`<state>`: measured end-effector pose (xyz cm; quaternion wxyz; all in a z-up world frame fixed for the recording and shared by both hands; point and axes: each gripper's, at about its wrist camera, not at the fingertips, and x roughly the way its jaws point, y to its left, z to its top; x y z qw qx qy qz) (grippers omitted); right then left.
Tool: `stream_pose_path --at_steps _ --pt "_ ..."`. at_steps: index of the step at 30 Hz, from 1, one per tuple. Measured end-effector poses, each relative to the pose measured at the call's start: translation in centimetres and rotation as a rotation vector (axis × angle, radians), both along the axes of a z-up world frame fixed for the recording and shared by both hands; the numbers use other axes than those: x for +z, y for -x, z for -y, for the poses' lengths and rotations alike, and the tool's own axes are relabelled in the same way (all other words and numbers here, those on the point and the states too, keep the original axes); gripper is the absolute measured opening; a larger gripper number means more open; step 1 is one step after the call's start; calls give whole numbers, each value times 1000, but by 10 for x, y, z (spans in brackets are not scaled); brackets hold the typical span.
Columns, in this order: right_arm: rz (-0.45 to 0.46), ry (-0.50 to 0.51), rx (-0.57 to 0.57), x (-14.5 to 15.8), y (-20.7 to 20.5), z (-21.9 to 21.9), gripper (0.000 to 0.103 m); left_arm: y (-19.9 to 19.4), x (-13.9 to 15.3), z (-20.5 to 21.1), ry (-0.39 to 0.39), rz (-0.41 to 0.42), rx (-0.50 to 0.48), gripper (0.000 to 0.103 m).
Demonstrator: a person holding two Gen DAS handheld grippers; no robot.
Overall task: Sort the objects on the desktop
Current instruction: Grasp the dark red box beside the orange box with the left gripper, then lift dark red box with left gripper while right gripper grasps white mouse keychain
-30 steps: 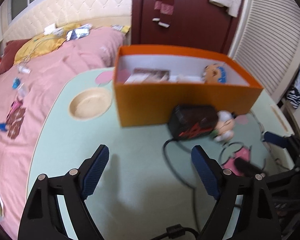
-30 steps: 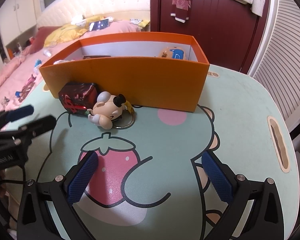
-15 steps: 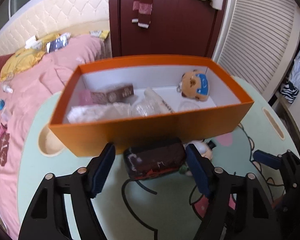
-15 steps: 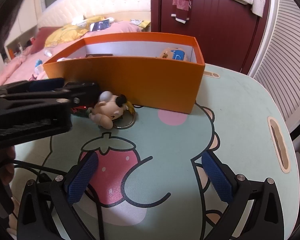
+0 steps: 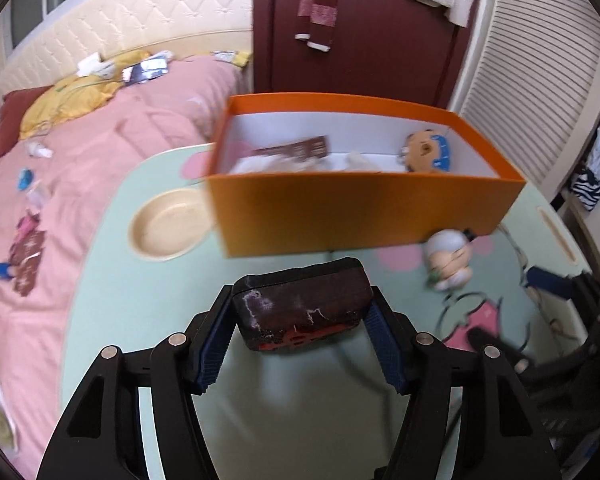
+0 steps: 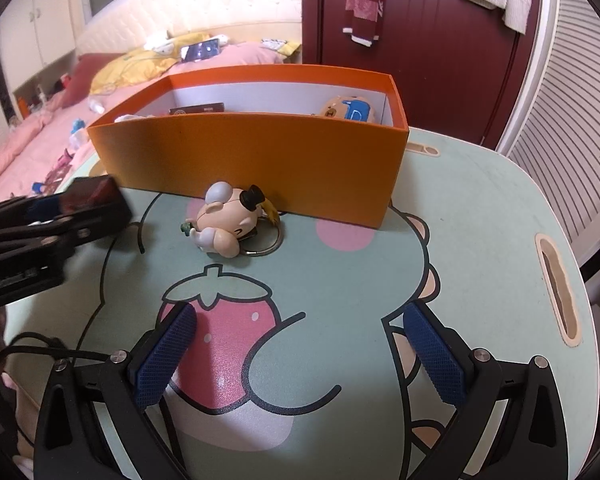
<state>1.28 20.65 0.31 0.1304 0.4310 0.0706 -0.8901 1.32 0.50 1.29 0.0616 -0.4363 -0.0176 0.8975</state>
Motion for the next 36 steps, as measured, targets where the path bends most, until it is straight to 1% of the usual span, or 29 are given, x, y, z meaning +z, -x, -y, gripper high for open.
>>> stream_pose_path --at_steps 3,6,8,10,14,16,19,24,26,28,29,31,32,33,34,35,36 --pt "1 -3 -2 1 0 1 103 -6 -6 12 2 14 29 64" --pt "7 -13 -2 2 2 4 103 -10 -10 16 1 -6 57 64" --pt "8 -23 2 4 4 7 103 -12 -13 15 10 -21 59 64" --pt "1 -38 11 6 5 13 103 -14 -15 11 44 -31 47 64" --pt "-30 -63 37 12 9 28 103 -13 -16 12 40 -35 50 64" --pt "-43 -61 31 14 14 35 103 -13 -16 14 37 -35 50 64" --pt "-36 -29 11 16 24 38 103 -13 -16 16 32 -36 51 64" --pt "-15 64 -68 17 41 34 103 -13 -17 16 30 -37 49 64" --pt "1 87 -85 16 46 34 103 -13 -17 16 30 -37 48 64" --pt "10 81 -94 14 49 36 102 -13 -17 16 31 -37 47 64" --pt "14 78 -99 12 50 37 100 -14 -17 16 32 -37 47 64" --pt "23 68 -93 10 50 38 79 -14 -17 16 33 -38 47 64" --pt "15 47 -87 11 48 41 72 -14 -17 16 35 -38 47 64" --pt "6 26 -81 11 47 43 52 -14 -17 16 36 -38 46 64" --pt "-2 4 -74 12 45 45 40 -14 -17 16 37 -38 45 64" --pt "-10 -17 -68 12 44 47 39 -14 -17 16 37 -38 44 64" --pt "-4 -17 -60 12 41 47 39 -14 -17 15 35 -37 46 64"
